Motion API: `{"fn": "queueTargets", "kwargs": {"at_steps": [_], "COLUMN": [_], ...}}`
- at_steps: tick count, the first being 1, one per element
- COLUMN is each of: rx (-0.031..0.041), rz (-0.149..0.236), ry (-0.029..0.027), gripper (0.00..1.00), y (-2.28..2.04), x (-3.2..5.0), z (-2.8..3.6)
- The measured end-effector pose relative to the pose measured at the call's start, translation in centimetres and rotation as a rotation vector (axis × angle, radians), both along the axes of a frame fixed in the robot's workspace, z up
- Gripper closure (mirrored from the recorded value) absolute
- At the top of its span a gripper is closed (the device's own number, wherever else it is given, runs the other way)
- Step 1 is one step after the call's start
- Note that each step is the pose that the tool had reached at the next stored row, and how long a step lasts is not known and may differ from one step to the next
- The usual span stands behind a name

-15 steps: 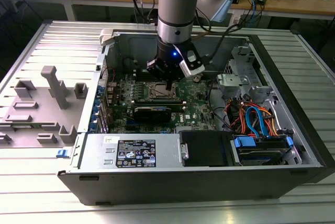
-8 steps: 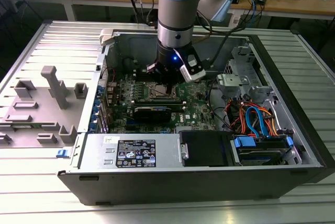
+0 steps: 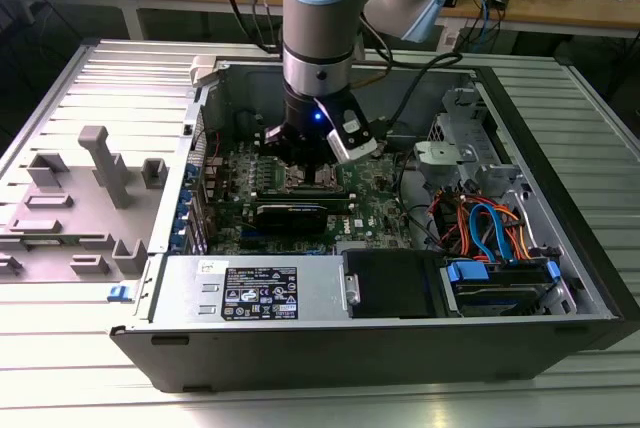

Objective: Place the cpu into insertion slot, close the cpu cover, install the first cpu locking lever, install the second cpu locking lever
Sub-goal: 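Install the second cpu locking lever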

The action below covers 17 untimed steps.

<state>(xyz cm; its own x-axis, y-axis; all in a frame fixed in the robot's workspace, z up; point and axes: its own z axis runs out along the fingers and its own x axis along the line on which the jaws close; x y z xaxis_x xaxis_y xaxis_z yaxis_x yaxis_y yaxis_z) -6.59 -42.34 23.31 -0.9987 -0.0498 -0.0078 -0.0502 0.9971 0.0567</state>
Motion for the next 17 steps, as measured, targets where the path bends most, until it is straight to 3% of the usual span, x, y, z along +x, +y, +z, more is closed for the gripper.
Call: {"fn": "queueTargets", "kwargs": {"at_steps": [3,5,11,17], "rx": [0.0010,0.0065,0.0118,0.0370], "rz": [0.000,0.000,0.000,0.000], "ry": [0.0000,0.0000,0.0002,0.0001], "gripper": [0.89,0.89,0.89,0.89], "y": [-0.01,-0.02,-0.25,-0.46], "x": [-0.43,-0.56,-1.07,-1.34], "z": [-0.03,-0.29,-0.47,-0.06]}}
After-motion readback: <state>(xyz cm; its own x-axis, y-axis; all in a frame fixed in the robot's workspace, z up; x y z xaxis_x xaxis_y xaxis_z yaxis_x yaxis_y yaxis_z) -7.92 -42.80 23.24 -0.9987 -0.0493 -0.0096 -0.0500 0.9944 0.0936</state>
